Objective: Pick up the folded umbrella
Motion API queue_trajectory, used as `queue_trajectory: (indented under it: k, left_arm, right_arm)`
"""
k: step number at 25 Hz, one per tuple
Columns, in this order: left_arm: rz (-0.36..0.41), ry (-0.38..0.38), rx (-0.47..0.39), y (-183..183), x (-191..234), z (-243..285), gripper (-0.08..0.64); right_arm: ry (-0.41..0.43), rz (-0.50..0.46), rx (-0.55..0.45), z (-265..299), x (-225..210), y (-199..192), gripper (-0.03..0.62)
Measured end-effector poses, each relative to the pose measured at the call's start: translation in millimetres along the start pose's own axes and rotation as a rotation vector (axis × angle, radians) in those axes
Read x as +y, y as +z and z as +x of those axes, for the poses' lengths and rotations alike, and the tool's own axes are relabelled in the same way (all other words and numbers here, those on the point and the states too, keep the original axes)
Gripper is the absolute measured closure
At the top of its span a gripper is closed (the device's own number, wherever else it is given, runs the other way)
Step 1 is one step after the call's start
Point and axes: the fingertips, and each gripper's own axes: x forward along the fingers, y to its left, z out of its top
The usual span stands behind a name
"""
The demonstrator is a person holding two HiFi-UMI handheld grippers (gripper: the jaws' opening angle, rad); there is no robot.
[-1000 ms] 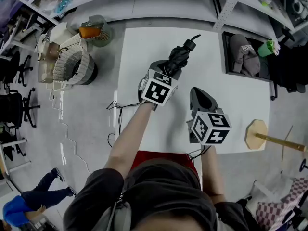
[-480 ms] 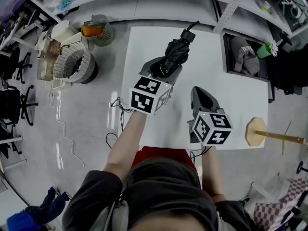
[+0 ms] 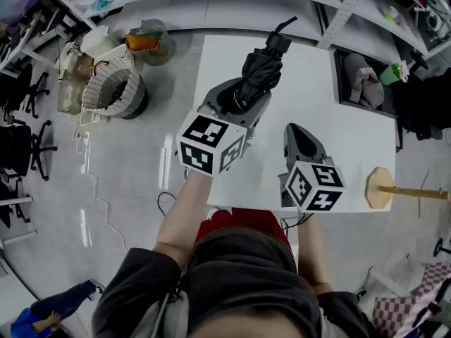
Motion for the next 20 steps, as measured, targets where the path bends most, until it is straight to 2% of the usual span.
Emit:
queue_trajectory:
  k: [8,14,20]
  left_arm:
    - [-0.01,0.017,-0.042,6.0,8.1,-46.2,0.353]
    - [-0.03,0.027,-0.069,-2.7,27.7,-104.4,0.353]
    - [-0.031,0.046,-0.081,5.8,22.5,-122.6,0.353]
  right_arm:
    - [0.0,-0.022,-0.032,-7.9,30.0,5.3,0.574]
    - [0.003,-0.043,-0.056,-12.4,79.3,-6.0,0.574]
    - [0.015,-0.046,-0.067,-23.1,87.2,2.6,0.574]
